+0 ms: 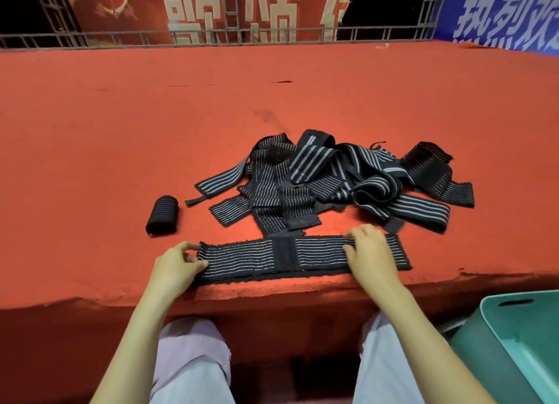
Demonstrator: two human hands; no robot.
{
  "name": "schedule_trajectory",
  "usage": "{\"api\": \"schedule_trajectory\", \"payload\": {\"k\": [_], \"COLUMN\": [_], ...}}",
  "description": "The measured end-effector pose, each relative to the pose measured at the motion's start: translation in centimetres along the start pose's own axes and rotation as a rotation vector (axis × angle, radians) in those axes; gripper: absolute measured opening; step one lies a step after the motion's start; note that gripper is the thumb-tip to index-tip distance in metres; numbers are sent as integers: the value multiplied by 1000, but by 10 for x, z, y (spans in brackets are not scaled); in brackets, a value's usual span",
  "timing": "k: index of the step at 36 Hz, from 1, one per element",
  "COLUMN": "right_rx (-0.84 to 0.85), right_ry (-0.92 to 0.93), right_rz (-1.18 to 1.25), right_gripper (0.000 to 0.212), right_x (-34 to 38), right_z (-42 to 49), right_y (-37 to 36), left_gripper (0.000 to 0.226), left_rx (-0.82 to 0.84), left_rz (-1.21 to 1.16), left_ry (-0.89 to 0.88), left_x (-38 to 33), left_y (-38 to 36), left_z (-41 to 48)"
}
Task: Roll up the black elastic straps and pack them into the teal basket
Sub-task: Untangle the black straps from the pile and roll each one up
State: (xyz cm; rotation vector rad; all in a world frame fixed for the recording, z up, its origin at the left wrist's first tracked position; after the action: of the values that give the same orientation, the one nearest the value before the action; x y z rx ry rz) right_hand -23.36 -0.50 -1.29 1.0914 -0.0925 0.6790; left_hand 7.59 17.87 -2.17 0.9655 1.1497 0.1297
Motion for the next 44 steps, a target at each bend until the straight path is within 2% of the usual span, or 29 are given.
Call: {"api": "schedule_trajectory", "payload": {"k": [4,8,11,16,19,21,23,27,32,36,44], "right_rx": [71,229,340,434,472,470,474,492,507,517,466], "right_ry": [201,380,481,602,597,595,590,574,537,518,490], "right_rz": [281,447,451,287,214,218,237,249,252,264,283], "right_gripper": [9,20,34,57,64,81,86,84,85,84,76], "right_x": [68,137,173,194,190,189,188,189,186,185,190], "right_z": [-17,-37,-47,-55,-57,-58,-59,-60,-62,-62,-58], "right_y": [-24,-42,-58,-79,-89,-91,-93,-95,-97,-97,-93], "left_gripper": [25,26,25,27,27,26,26,27,28,12,13], "left_rx": [24,43,59,139,161,168,164,125,13,-61,-103], "left_rz": [18,-14,-66,-271,-298,-306,-298,-192,102,241,182], "left_ry": [-2,27,67,168,188,196,198,171,72,45,81], "left_x": [0,5,9,13,15,15,17,24,17,19,29], "left_y": [0,1,3,-2,-4,-4,-4,-3,1,3,-1], "left_z": [0,2,3,2,2,2,2,7,7,2,-4]}}
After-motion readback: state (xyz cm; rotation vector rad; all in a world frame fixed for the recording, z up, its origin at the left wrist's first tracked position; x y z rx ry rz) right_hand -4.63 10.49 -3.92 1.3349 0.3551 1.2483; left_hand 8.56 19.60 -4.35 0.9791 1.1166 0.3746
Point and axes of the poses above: each hand's wrist, its own z-axis towards the middle knuckle, its own y-axis out of the back of the hand, x = y × z, the point moved 8 cm from there along z, towards the middle knuckle, and after that the axes turned 13 degrees about -x, right-handed, at the moved point
